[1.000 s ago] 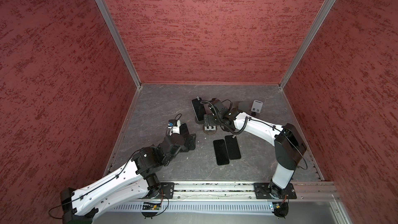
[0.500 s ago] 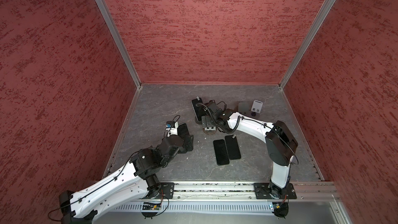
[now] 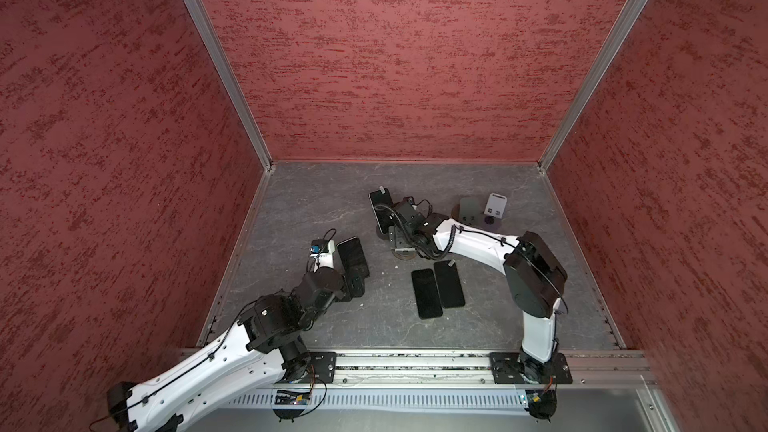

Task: Remove the phone from the phone stand
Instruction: 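Grasp the empty grey stand with wooden base using the right gripper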

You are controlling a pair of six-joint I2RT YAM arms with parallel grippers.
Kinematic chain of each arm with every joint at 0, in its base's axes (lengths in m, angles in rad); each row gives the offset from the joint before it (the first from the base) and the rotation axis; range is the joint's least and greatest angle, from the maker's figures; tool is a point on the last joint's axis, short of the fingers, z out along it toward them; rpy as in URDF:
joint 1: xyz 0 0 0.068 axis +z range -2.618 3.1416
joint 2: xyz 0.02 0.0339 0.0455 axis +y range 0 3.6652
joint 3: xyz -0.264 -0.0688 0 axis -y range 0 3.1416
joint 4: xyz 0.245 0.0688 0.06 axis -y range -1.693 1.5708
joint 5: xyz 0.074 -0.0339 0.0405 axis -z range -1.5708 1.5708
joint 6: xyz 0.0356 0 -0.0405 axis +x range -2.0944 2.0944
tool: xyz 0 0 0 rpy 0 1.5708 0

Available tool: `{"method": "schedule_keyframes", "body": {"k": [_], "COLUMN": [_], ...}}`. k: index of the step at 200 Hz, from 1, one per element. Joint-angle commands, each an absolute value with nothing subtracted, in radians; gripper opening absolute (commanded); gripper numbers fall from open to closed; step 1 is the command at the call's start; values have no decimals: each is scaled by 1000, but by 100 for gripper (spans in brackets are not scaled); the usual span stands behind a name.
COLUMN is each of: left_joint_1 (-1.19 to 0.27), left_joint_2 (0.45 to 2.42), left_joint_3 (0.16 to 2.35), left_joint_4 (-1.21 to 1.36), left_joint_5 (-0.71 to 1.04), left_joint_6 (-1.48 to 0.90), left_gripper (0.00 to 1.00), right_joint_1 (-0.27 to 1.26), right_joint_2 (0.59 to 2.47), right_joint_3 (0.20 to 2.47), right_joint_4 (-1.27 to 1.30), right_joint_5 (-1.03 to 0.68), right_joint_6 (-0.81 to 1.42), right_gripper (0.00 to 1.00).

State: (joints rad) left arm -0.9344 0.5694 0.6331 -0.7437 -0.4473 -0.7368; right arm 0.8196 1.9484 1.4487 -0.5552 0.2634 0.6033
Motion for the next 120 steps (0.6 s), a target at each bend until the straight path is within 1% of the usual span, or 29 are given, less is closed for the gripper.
{"method": "schedule_keyframes", "body": {"k": [1,22,38,47,72,94,120], "left_joint_1": [-926,-923,-922,-922,-920,-920,-920], "left_joint_2": [553,551,552,552,549,552,554], "left_joint_3": [627,634,638,638,636,635,637], "left_joint_4": [-778,-801,-811,-813,-811,-810,-808], "left_joint_5": [-461,-470,-469,-471,-469,-467,-467], "left_joint_6": [-751,-752,-751,-751,-750,-749,-749], "left_gripper": [100,100,100,100,100,100,100], "right_joint_1": [836,842,845,847,850,851,851], "right_joint_2": [1971,1978,1977,1979,1978,1969,1949], "right_joint_3": [1487,1493,1494,1494,1495,1493,1483], "right_joint_4": [-571,-580,-581,-583,-589,-586,-563], "right_joint_5": [314,327,334,334,339,332,302], "right_joint_6": [632,636,637,637,638,632,618], "right_gripper": [85,81,71,67,64,58,56]}}
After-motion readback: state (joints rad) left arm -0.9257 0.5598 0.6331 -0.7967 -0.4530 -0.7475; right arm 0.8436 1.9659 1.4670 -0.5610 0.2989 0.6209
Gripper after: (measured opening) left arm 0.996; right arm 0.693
